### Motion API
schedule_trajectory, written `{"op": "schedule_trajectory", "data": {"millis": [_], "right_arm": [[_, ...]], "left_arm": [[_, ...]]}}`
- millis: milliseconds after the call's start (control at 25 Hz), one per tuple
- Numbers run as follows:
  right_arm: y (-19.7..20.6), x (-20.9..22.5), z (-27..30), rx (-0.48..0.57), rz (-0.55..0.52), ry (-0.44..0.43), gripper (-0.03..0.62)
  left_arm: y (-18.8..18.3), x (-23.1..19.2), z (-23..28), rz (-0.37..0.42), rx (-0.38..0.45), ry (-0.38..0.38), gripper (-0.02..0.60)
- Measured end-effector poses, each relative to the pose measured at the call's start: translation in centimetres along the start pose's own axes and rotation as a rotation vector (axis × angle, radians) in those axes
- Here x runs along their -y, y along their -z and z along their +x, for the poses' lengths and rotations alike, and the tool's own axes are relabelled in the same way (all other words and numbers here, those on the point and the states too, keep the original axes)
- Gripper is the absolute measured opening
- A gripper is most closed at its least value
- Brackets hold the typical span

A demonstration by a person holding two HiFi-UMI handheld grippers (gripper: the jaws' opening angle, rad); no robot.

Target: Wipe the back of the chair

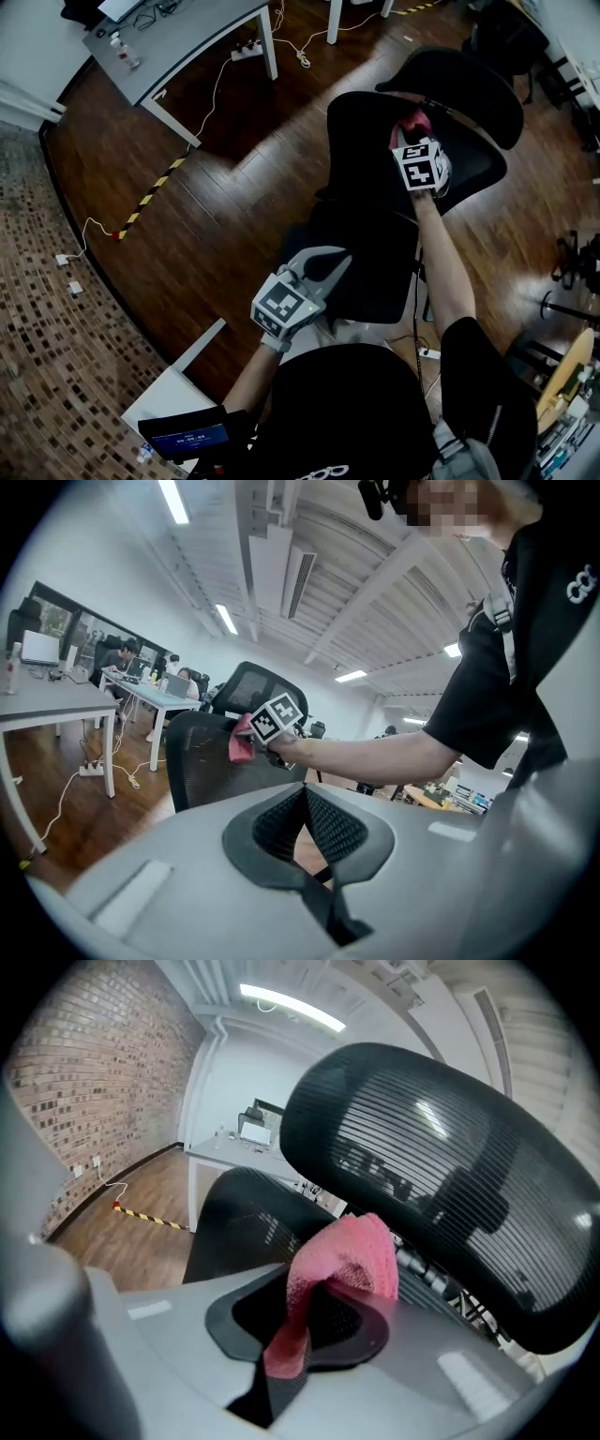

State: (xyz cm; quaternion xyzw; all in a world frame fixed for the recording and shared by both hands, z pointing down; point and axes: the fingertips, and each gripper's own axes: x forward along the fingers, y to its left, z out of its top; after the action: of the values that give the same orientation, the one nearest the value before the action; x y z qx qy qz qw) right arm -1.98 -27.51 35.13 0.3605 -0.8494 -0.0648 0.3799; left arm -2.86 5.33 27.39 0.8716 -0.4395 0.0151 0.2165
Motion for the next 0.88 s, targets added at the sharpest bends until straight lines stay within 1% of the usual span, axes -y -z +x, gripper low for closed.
{"op": "schedule_trajectory", "data": {"millis": [240,360,480,680,760,880], "right_arm": [[-3.6,-5.0,1.7,0.021,-0.026,-0.043,0.044],[-5.1,-6.6,2.3,0.032,-0.044,-0.044,0.044],[-5.8,-8.6,2.6,0.045,-0.049,-0.057,0.044],[-7.8,-12.4,3.8,0.095,-0.092,-0.083,0.044],[-8.2,-14.0,4.2,0.114,-0.112,-0.093,0.044],[-8.3,-16.2,3.6,0.153,-0.122,-0.112,0.044]], "left_arm": [[0.3,-1.7,-2.1,-0.018,0.006,0.005,-0.008],[0.6,-2.2,-2.8,-0.024,0.009,0.023,-0.008],[1.5,-2.9,-3.8,-0.032,-0.005,0.042,-0.008],[2.7,-6.0,-5.9,-0.028,-0.022,0.060,-0.008],[3.6,-7.0,-6.9,-0.047,-0.025,0.070,-0.008],[4.9,-8.2,-8.5,-0.101,-0.027,0.050,-0.008]]}}
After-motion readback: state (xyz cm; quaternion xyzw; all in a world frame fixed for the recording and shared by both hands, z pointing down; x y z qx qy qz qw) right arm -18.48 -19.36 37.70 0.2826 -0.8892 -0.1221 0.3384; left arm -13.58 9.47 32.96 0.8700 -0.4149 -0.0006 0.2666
